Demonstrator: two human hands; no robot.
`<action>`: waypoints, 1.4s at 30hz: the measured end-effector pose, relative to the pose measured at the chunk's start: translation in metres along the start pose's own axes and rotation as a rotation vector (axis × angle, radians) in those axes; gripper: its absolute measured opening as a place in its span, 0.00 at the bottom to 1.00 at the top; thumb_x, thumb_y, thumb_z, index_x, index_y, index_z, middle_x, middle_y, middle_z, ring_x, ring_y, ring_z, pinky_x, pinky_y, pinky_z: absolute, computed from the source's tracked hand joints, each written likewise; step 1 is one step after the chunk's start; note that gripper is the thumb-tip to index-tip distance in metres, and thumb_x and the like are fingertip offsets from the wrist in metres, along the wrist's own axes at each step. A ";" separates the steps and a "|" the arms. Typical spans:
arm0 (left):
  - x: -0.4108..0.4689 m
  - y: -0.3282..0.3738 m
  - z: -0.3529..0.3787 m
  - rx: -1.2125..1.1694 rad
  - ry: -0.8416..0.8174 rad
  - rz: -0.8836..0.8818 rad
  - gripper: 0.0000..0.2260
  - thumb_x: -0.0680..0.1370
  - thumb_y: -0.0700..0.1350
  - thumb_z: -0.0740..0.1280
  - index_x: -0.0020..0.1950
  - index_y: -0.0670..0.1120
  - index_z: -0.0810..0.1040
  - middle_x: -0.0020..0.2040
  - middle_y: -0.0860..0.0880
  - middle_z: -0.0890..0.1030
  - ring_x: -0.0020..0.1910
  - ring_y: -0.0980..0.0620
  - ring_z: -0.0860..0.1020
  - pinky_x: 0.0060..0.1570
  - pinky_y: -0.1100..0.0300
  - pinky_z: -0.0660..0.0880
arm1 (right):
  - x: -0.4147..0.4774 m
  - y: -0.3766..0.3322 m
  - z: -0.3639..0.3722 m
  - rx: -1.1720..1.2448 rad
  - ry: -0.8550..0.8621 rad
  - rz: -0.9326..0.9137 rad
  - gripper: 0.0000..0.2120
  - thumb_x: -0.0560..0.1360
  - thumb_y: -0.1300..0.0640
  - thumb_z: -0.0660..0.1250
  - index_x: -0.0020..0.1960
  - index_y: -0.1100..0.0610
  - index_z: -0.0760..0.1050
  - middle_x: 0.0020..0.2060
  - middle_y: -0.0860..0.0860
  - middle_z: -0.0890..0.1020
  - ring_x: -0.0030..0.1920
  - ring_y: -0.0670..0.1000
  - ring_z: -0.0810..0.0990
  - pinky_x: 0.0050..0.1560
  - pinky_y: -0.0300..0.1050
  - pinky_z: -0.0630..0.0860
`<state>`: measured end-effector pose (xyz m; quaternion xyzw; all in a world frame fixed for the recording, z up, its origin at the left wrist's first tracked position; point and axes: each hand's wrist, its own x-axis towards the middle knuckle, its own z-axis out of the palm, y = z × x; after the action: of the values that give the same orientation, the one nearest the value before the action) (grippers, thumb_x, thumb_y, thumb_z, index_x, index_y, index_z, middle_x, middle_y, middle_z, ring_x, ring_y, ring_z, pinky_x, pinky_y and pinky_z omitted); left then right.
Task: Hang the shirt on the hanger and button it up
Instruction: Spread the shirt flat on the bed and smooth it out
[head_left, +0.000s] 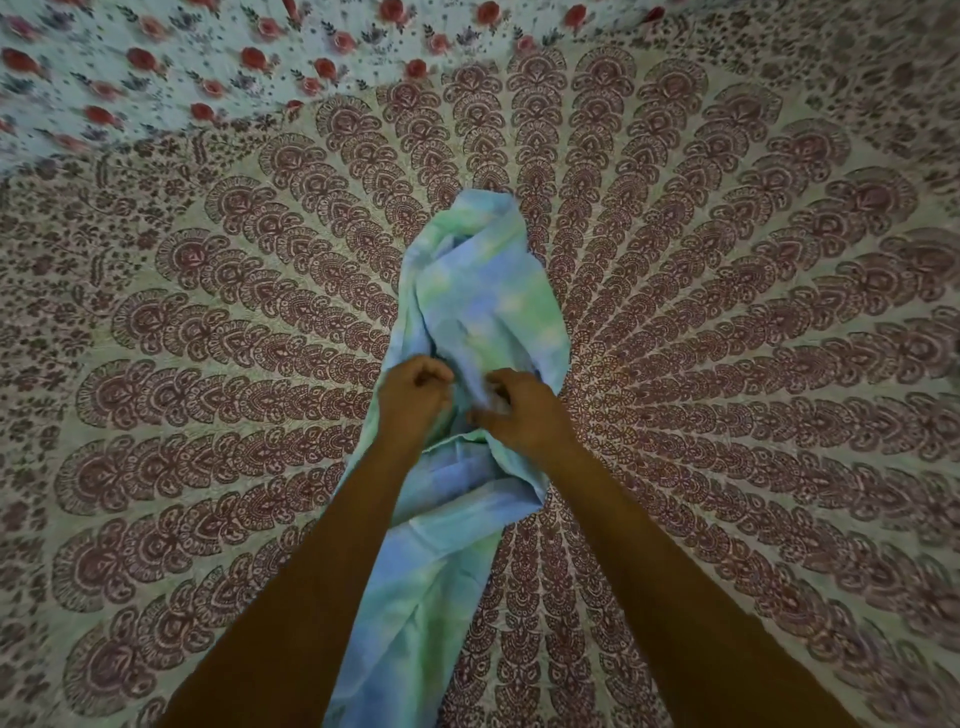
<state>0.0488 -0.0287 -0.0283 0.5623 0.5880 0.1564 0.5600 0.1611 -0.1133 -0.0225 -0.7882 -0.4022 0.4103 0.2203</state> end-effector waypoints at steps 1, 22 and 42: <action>0.005 0.003 -0.003 0.025 0.044 0.015 0.17 0.70 0.29 0.60 0.31 0.50 0.76 0.32 0.49 0.78 0.33 0.50 0.75 0.43 0.55 0.75 | 0.000 0.003 0.004 -0.094 0.057 -0.011 0.18 0.72 0.56 0.66 0.60 0.59 0.73 0.55 0.59 0.79 0.56 0.59 0.77 0.52 0.49 0.73; 0.125 0.048 0.050 0.467 0.199 -0.009 0.32 0.75 0.51 0.66 0.73 0.41 0.58 0.70 0.38 0.66 0.70 0.38 0.64 0.67 0.45 0.64 | 0.016 0.103 -0.125 -0.018 0.582 0.395 0.18 0.72 0.64 0.61 0.62 0.64 0.68 0.54 0.65 0.76 0.54 0.65 0.76 0.49 0.53 0.72; 0.126 0.071 0.063 0.534 0.119 0.095 0.05 0.73 0.43 0.67 0.45 0.42 0.75 0.44 0.40 0.77 0.51 0.41 0.77 0.41 0.56 0.70 | 0.042 0.105 -0.096 -0.431 0.558 0.313 0.35 0.72 0.42 0.65 0.71 0.60 0.58 0.71 0.61 0.62 0.72 0.61 0.58 0.70 0.57 0.55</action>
<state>0.1688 0.0714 -0.0515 0.7069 0.6132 0.0548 0.3482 0.3019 -0.1416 -0.0584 -0.9497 -0.2786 0.1150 0.0852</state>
